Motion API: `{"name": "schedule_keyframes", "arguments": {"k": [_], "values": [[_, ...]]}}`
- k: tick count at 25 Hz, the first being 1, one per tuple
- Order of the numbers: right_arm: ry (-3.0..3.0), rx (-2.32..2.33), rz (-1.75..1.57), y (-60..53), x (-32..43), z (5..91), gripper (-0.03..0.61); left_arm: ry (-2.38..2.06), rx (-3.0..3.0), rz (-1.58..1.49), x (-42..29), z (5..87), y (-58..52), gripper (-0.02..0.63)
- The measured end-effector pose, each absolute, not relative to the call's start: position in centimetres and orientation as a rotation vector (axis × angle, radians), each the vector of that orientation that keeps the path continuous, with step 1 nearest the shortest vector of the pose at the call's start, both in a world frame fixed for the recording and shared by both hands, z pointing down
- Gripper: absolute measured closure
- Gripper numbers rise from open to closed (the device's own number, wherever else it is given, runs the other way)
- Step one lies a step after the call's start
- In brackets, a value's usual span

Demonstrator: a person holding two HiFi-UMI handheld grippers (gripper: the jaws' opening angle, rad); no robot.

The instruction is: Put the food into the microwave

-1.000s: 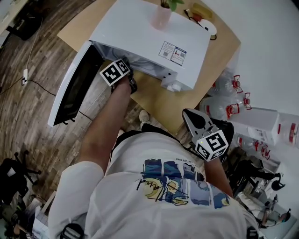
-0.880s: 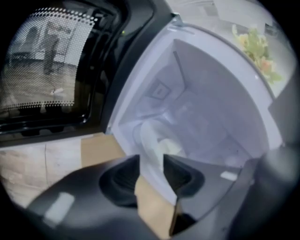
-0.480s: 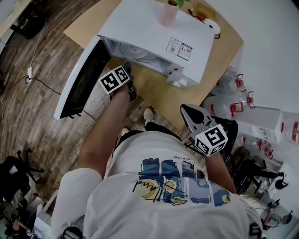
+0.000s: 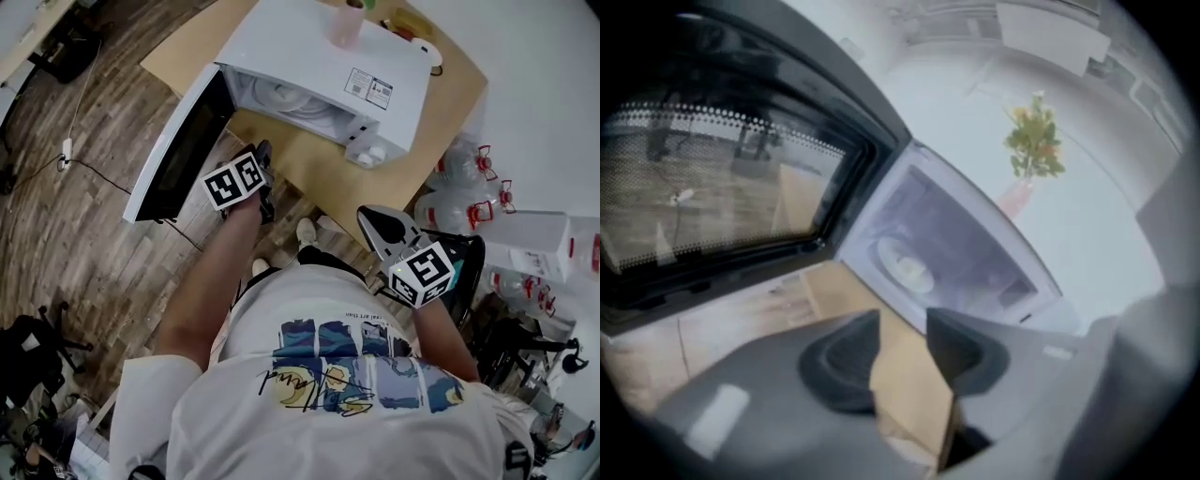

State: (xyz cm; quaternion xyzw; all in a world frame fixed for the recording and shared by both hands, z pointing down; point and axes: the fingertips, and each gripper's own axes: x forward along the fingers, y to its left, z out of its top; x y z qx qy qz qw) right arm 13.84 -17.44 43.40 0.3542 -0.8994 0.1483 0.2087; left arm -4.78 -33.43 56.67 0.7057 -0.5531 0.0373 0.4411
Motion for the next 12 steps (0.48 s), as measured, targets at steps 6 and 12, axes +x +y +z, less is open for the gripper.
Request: {"name": "schedule_keyframes", "arguments": {"k": [6,12], "values": [[-2.513,0.953,0.406,-15.4,12.0,43.4,0.571,-1.294,1.873,0.098,-4.9,53.7,-28.7,0.473],[-2.527,0.939,0.398,-13.7,10.0,43.1,0.571,-1.201,2.044,0.129,-5.2,49.9,-22.7,0.529]]}}
